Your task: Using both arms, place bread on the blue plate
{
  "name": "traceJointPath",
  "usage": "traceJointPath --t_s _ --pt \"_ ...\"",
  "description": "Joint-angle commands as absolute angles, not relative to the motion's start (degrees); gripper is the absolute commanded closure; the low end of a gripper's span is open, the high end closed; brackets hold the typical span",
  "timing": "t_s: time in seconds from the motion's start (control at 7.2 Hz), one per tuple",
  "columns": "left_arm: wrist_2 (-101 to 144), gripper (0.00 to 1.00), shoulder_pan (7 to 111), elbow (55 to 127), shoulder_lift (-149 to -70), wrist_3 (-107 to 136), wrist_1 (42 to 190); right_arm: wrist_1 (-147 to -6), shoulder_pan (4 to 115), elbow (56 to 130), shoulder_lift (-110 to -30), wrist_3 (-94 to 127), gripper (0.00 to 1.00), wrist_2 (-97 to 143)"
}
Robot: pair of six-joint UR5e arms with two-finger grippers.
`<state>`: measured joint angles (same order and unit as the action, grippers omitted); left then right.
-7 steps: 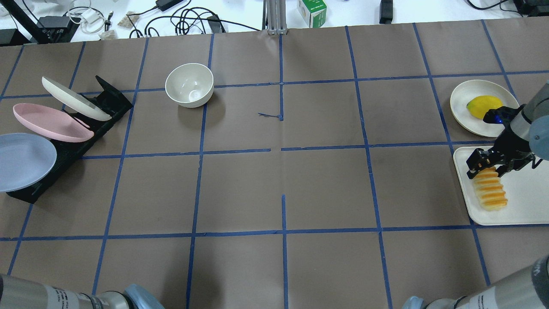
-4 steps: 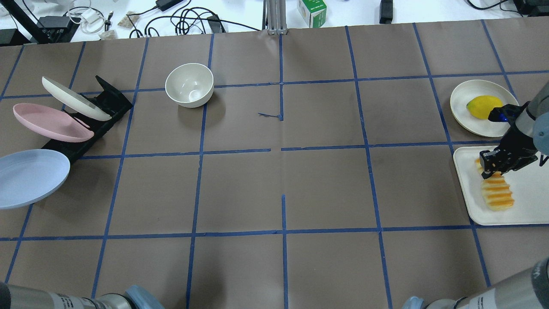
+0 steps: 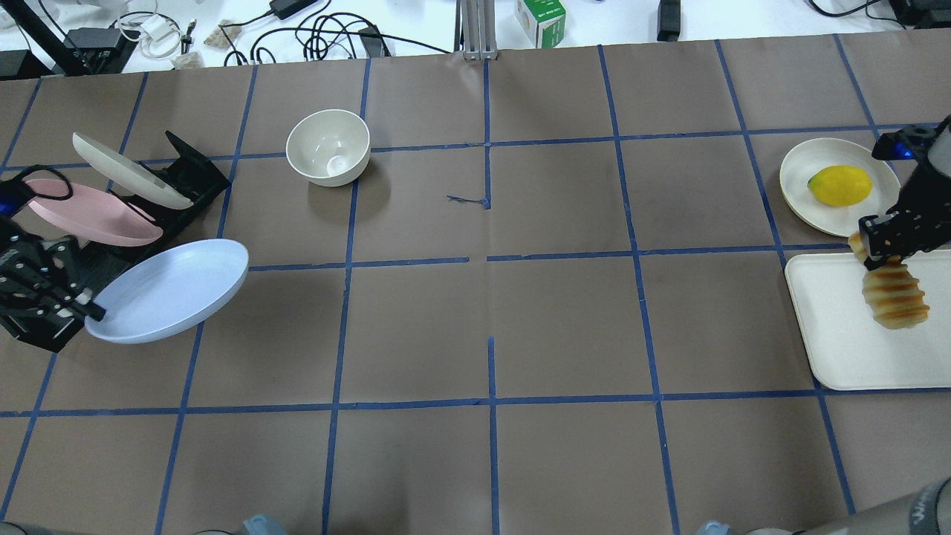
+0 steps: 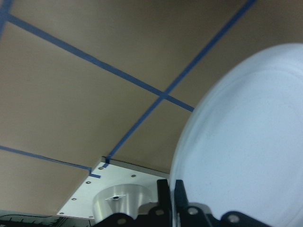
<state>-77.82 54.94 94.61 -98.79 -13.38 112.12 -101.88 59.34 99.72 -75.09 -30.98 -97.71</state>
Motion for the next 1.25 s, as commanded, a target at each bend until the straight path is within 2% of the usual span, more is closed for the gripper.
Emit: traceJointPath --t_s 0.0,0.28,0.69,0.83,1.11 --pt "-68.3 1.00 69.0 95.4 -96.6 -6.7 104.9 -89.1 65.0 89.3 -75.7 -23.9 1.00 -97.6" --pt "-68.0 1.00 79.5 99.0 -97.4 5.8 89.0 -84.0 69.6 85.7 -76.4 -19.4 1.00 -95.3" --pt "-68.6 1.00 92.0 112.8 -102.3 26.6 54.0 -82.7 73.9 85.9 -78.0 -14.5 1.00 -90.8" --pt "-68.5 1.00 92.5 115.9 -104.8 26.8 46.6 -82.7 75.7 85.8 -78.0 -13.3 1.00 -90.7" --pt "-68.5 1.00 92.9 116.7 -107.7 27.0 43.7 -83.4 79.7 85.8 -78.0 -11.3 1.00 -89.1"
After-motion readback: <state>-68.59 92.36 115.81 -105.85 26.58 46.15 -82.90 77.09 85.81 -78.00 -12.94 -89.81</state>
